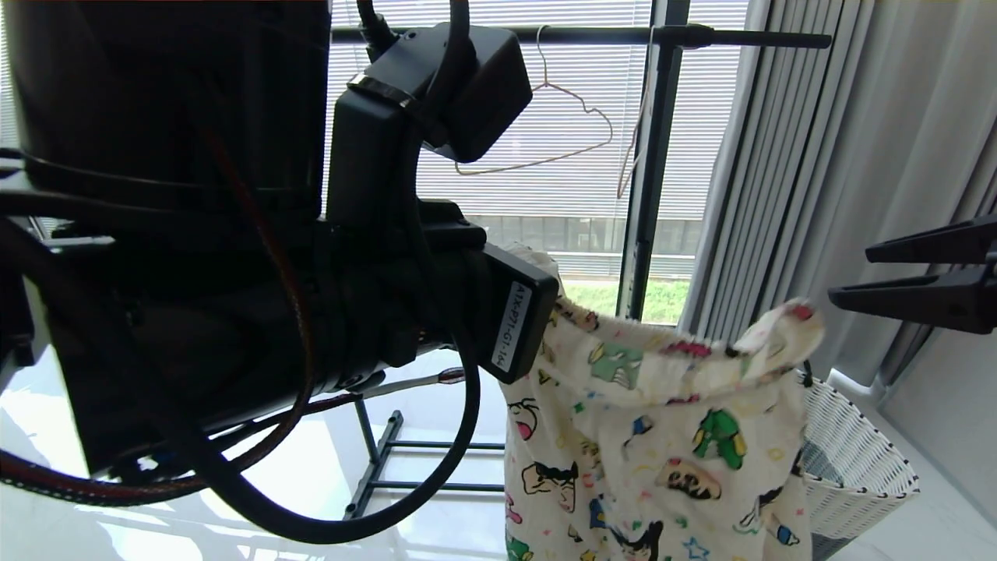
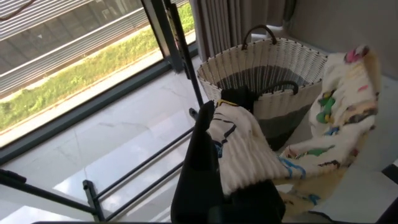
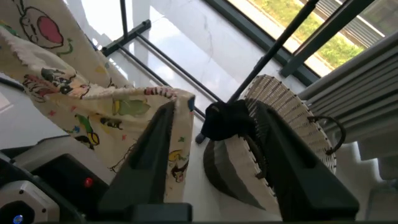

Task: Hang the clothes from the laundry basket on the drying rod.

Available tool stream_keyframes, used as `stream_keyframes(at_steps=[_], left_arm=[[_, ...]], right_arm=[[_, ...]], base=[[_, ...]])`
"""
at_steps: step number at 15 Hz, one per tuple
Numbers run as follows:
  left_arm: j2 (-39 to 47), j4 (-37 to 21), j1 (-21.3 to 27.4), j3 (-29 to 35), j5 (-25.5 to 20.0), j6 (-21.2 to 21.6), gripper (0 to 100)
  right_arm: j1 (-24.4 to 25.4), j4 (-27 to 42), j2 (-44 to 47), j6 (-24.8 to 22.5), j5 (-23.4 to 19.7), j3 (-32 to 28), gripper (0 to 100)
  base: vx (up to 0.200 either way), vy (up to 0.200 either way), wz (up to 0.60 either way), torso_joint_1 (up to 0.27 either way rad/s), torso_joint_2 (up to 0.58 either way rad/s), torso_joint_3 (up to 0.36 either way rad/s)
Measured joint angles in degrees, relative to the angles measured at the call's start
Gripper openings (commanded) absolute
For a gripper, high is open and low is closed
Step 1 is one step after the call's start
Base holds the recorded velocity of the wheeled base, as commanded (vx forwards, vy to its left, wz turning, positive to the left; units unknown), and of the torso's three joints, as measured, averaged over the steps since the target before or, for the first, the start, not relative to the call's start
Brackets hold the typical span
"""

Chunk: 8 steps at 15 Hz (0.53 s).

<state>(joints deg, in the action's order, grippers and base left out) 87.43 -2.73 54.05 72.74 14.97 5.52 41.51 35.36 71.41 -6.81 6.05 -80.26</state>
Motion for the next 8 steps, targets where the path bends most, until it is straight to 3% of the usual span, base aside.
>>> stream_keyframes(at_steps=[5,8], left_arm=[[0.61,-0.02,-0.94,-1.07,0.57,0.2,0],[0.83,-0.27,-2.97,-2.4,4.22,0.66,0]], right_arm=[[0.05,-0.26,-3.12,0.35,-1.04,3.39,100],[-2.29,-0.22,-5.18,0.33,-0.09,4.47,100]], base=[[0.0,0.0,0.0,0.0,0.0,0.0],[0.0,0.0,0.0,0.0,0.0,0.0]])
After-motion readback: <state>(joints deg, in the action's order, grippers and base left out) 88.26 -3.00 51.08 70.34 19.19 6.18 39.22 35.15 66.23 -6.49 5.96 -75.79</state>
